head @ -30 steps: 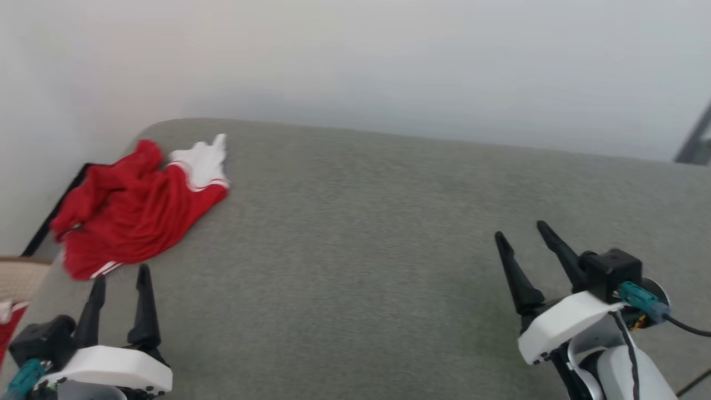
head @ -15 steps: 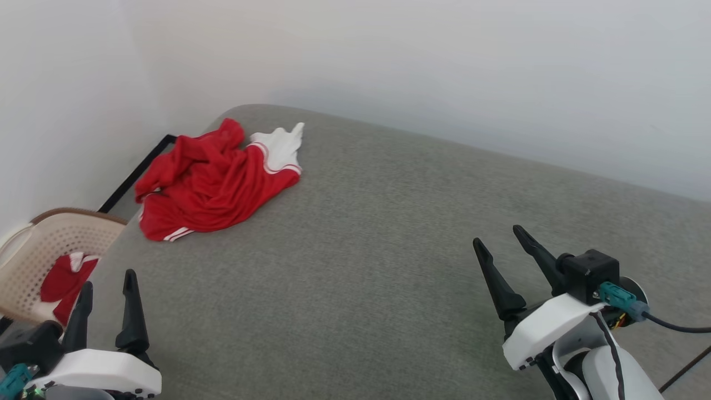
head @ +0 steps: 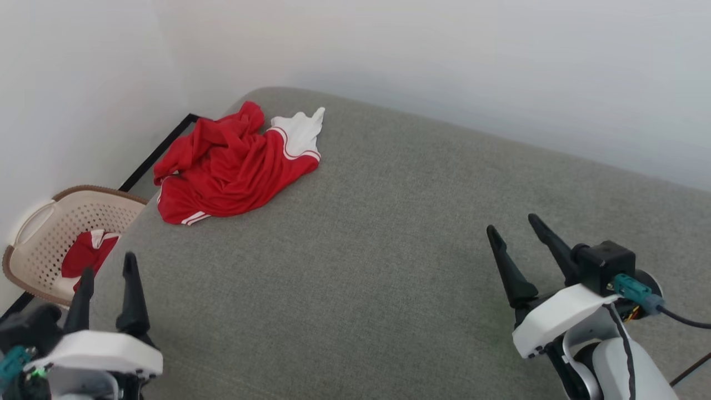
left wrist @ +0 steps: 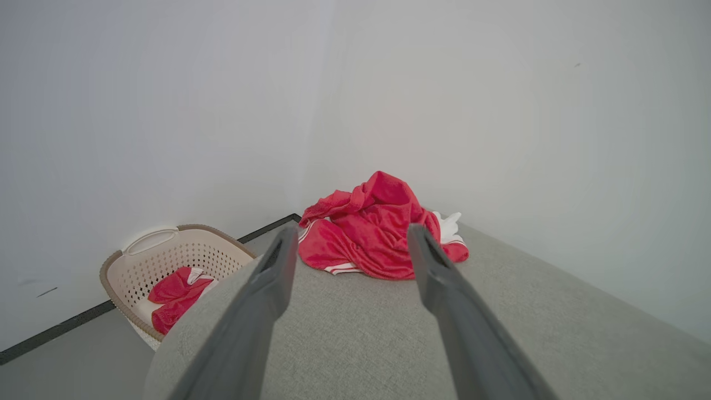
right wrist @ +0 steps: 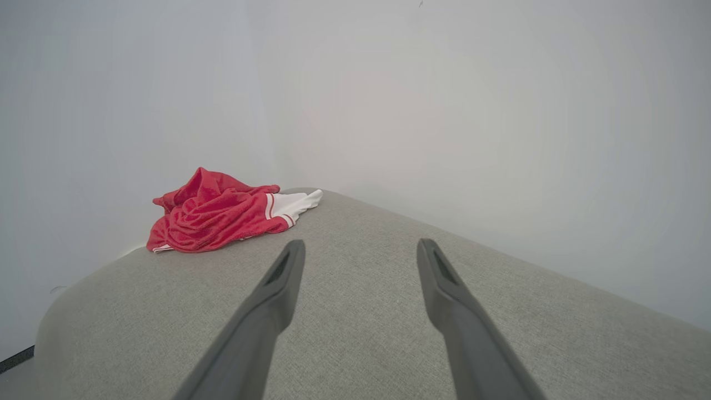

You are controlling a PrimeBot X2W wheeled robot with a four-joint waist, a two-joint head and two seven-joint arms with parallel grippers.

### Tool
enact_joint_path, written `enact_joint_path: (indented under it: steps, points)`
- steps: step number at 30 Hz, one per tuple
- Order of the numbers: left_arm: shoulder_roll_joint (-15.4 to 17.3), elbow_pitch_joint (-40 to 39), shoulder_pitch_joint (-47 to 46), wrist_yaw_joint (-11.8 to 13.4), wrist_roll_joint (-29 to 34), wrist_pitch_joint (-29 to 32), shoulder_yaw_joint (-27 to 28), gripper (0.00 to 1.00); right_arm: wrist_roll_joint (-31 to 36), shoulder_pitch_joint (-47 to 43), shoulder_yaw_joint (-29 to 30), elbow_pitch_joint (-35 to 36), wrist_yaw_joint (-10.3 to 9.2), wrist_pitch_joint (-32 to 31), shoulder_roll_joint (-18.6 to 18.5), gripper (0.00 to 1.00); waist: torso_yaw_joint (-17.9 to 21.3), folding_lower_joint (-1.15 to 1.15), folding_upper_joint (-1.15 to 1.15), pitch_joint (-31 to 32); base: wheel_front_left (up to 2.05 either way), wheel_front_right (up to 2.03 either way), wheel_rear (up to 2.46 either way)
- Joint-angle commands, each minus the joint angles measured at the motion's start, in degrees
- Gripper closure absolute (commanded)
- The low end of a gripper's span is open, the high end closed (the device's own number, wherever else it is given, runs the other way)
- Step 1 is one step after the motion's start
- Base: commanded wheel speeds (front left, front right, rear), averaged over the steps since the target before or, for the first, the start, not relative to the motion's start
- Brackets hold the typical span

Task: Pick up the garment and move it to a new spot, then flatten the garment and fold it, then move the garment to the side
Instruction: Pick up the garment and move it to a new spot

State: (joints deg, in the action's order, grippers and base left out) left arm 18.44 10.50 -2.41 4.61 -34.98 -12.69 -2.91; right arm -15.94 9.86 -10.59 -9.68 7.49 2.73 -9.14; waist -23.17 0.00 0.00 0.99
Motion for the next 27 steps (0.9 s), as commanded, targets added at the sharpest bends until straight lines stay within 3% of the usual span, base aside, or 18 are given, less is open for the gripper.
enact_joint_path:
  steps: [1, 11, 27]
  points:
    - [-0.14, 0.32, -1.01, -0.24, -0.06, -0.38, -0.16, 0.0, 0.14, 0.48, 0.37, 0.21, 0.0, -0.1, 0.06, 0.0, 0.01, 0.0, 0.0, -0.65, 0.0, 0.0, 0.0]
    - [0.88, 7.28, -12.08, -3.86, -0.77, -0.24, -1.34, 0.0, 1.97, 2.54, 2.85, 2.77, 0.0, -1.1, -0.47, 0.0, 1.67, 0.0, 0.0, -6.05, 0.0, 0.0, 0.0]
    - [4.41, 30.18, -36.76, -10.75, -2.48, 1.15, -3.03, 0.0, 5.14, 7.64, 4.28, 10.0, 0.0, -4.77, -2.38, 0.0, 5.79, 0.0, 0.0, -18.61, 0.0, 0.0, 0.0]
